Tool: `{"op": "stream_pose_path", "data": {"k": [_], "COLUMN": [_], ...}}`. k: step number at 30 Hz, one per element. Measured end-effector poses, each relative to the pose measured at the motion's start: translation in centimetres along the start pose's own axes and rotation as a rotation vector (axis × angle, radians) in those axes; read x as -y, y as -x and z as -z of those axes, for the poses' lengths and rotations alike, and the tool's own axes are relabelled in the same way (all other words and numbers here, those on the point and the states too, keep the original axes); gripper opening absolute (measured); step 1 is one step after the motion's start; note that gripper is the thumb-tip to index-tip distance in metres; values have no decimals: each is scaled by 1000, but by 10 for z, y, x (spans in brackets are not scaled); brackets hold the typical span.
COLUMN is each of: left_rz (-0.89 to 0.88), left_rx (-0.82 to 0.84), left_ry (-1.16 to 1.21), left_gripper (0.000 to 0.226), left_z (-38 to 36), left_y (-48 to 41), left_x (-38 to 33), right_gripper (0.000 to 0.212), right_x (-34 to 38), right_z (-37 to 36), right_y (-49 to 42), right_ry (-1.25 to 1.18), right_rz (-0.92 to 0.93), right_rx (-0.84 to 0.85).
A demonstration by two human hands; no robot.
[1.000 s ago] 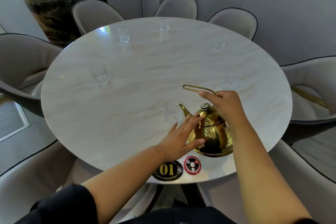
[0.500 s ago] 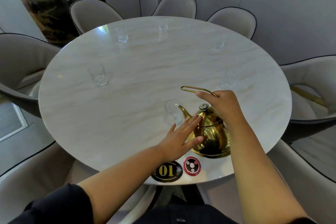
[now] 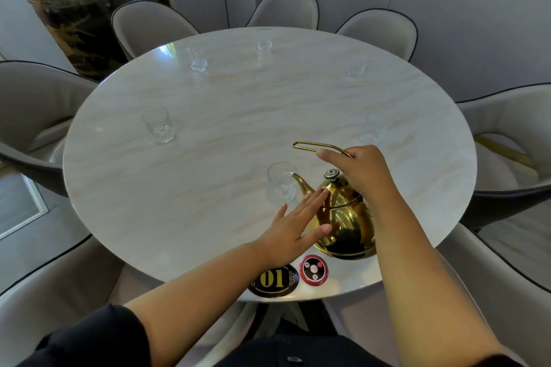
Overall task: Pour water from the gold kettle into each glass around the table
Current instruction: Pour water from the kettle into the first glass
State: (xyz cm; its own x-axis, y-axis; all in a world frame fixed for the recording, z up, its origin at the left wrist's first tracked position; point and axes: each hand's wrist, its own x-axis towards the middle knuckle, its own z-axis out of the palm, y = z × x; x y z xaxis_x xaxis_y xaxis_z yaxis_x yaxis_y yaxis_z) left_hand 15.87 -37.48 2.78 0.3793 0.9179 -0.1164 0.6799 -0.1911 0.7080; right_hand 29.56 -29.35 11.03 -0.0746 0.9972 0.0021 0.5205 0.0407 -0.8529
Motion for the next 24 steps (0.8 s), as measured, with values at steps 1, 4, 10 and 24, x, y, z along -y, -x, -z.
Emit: {"op": "stream_pose_path", "data": {"k": [1,4,10,24], "left_rz": [2,9,28,51], "left_rx": [-4,-5,11,2], "left_ry": [5,10,5,5], "left_gripper": [62,62,61,60], "left_z": [-1,-2,-4,-5], "left_y": [0,1,5,7], "left_x": [0,-1,-6,-9], "right_gripper": [50,50,51,54], "right_x": [0,-1,0,5], "right_z": [0,-1,-2,-2], "right_y": [0,1,1,3], "right_ry": [-1,8,25,55], "right_rz": [-1,4,27,86], "right_rx": [2,5,15,18]}}
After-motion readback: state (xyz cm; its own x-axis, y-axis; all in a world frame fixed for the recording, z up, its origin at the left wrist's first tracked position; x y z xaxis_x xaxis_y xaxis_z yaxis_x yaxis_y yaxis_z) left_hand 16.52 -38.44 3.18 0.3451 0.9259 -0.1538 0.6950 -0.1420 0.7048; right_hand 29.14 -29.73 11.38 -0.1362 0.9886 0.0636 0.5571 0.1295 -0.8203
